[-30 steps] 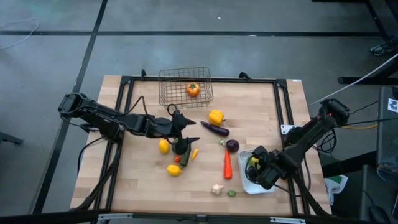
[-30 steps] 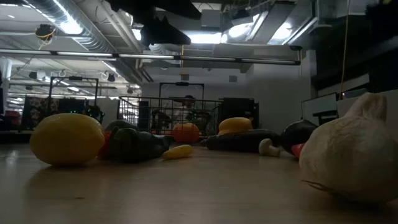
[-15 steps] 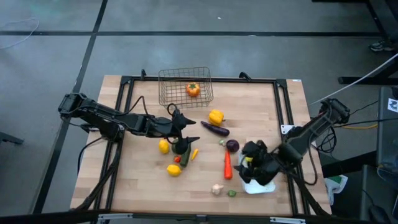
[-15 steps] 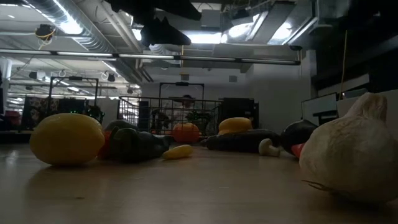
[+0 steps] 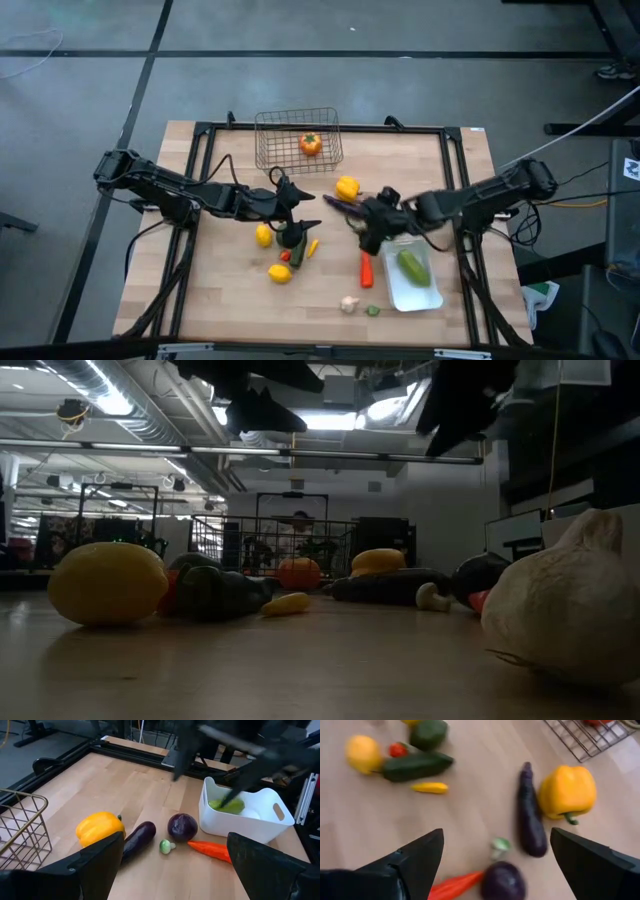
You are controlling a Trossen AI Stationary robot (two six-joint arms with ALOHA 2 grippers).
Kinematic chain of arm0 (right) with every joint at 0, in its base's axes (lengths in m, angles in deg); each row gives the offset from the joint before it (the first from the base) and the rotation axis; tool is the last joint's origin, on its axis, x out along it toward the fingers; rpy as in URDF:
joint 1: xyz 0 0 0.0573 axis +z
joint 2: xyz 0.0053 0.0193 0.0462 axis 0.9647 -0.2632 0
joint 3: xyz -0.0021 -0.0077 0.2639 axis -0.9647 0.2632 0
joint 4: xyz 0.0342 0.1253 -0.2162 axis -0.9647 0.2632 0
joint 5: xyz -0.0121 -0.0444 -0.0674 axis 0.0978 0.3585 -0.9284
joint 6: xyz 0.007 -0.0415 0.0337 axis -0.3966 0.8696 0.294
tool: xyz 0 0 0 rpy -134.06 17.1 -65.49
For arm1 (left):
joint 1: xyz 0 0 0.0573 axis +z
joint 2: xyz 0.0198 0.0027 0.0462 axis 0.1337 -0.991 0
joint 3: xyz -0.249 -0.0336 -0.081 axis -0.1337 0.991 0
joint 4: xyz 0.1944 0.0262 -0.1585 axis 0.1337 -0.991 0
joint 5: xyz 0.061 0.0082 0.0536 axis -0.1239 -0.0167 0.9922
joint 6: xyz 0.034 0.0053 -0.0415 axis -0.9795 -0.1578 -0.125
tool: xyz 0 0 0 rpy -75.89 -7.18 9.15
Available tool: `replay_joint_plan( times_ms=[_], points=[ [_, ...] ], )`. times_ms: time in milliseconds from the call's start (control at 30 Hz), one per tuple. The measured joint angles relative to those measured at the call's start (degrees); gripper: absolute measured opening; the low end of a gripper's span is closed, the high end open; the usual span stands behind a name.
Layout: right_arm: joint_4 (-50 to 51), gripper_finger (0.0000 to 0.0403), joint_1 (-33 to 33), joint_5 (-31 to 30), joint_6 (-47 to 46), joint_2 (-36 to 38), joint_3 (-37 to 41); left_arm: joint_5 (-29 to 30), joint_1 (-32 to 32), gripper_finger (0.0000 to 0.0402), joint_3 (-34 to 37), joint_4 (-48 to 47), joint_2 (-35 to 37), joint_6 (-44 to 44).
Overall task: Sort produce into baskets
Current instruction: Put the eggplant into the white bin
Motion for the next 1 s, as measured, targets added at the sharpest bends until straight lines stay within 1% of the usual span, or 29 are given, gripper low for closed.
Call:
replay_joint_plan(
  times_ms=[200, 367, 500, 767, 867, 1000],
  points=[
    [0.5, 0.0365, -8.1, 4.9, 7.1, -5.2, 0.0, 0.0, 0.0, 0.0351, 0.0, -0.3, 0.0, 0.1],
    [0.9, 0.0365, -12.8, 7.0, 9.0, -10.7, 0.1, 0.0, -0.1, 0.0351, 0.0, -0.3, 0.0, 0.1],
    [1.0, 0.0365, -15.8, 10.6, 9.8, -14.7, 0.1, 0.0, -0.1, 0.0351, 0.0, -0.3, 0.0, 0.1],
    [0.7, 0.0364, -18.9, 12.3, 10.4, -20.2, 0.1, 0.0, -0.1, 0.0351, 0.0, -0.3, 0.0, 0.1],
    [0.6, 0.0352, -19.3, 13.3, 10.5, -21.5, 0.1, 0.0, -0.1, 0.0351, 0.0, -0.3, 0.0, 0.1],
    [0.1, 0.0314, -19.3, 13.7, 10.5, -22.7, 0.1, 0.0, -0.1, 0.0351, 0.0, -0.3, 0.0, 0.1]
  ],
)
